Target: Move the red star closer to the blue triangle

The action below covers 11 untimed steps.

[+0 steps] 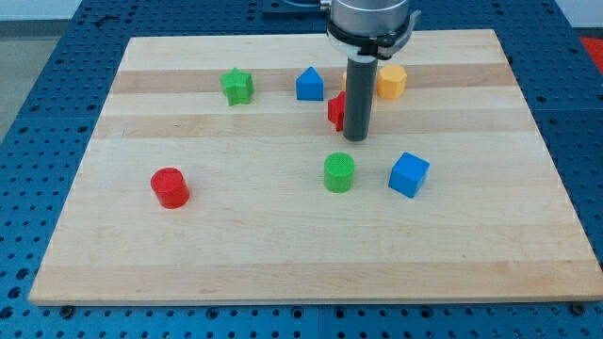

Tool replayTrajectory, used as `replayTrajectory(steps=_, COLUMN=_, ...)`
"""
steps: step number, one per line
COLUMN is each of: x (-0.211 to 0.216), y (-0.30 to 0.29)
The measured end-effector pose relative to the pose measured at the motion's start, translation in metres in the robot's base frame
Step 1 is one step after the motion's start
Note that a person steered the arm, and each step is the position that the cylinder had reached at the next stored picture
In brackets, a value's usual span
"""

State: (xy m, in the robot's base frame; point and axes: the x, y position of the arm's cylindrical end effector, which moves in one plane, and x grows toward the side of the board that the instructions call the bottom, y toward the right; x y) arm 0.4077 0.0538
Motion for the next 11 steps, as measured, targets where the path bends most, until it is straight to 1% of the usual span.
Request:
replayTrajectory(steps=3, x=0.000, y=0.006)
replayTrajectory(steps=5, x=-0.001, y=0.061)
replayTrajectory(steps=6, x=-0.008, y=0.065)
replayTrajectory(steps=7, x=-0.015, y=0.062)
replayTrajectory(steps=10, x=-0.018, y=-0.023)
replayTrajectory(steps=11, x=-0.019, y=-0.016)
